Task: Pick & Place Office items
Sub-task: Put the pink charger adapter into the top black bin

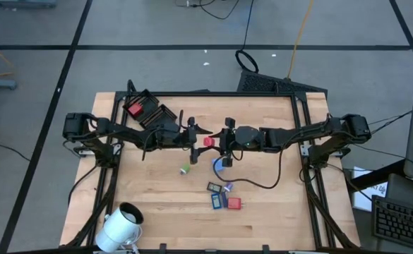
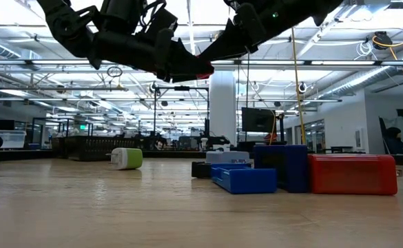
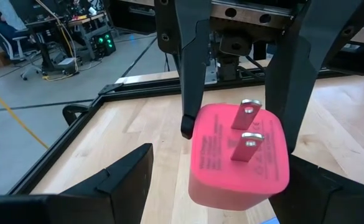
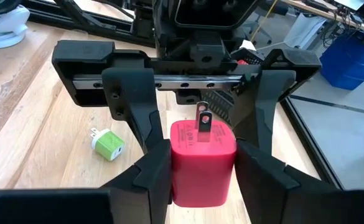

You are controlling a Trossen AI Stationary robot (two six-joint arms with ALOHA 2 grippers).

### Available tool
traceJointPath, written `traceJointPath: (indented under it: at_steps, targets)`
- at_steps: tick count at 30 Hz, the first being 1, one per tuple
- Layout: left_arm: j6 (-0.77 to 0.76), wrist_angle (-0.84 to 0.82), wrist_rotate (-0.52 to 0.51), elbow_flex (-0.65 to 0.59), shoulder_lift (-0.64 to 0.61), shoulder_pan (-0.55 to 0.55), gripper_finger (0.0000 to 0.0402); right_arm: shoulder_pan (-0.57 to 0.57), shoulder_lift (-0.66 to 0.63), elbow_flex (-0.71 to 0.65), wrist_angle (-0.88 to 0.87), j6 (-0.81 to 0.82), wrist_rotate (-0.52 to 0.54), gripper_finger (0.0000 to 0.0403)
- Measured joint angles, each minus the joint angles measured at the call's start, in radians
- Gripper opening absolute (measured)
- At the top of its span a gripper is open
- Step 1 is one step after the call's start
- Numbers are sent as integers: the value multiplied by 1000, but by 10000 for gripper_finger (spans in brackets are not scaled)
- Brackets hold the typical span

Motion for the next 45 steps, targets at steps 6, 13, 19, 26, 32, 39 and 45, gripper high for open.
traceJointPath:
  at_steps: [6, 13, 19, 26, 32, 39, 45]
  targets:
    - [0, 0, 1, 0, 0, 0, 278, 0, 0, 0, -1, 0, 1, 143]
    - [0, 0, 72, 0, 0, 0, 252, 0, 0, 0, -4, 0, 4, 147]
    - [6, -4, 75, 0, 0, 0, 176, 0, 0, 0, -4, 6, 1, 144]
    - [15, -4, 76, 0, 0, 0, 153, -1, 0, 0, -4, 6, -32, 147]
    - [2, -3, 45, 0, 0, -2, 175, -2, 0, 0, -7, 7, -38, 157]
    - [-27, -18, 8, 0, -19, 2, 152, -1, 0, 1, -15, 26, 61, 204]
    - [-23, -73, -92, -1, -61, 2, 152, -1, -2, 2, -52, 24, 121, 240]
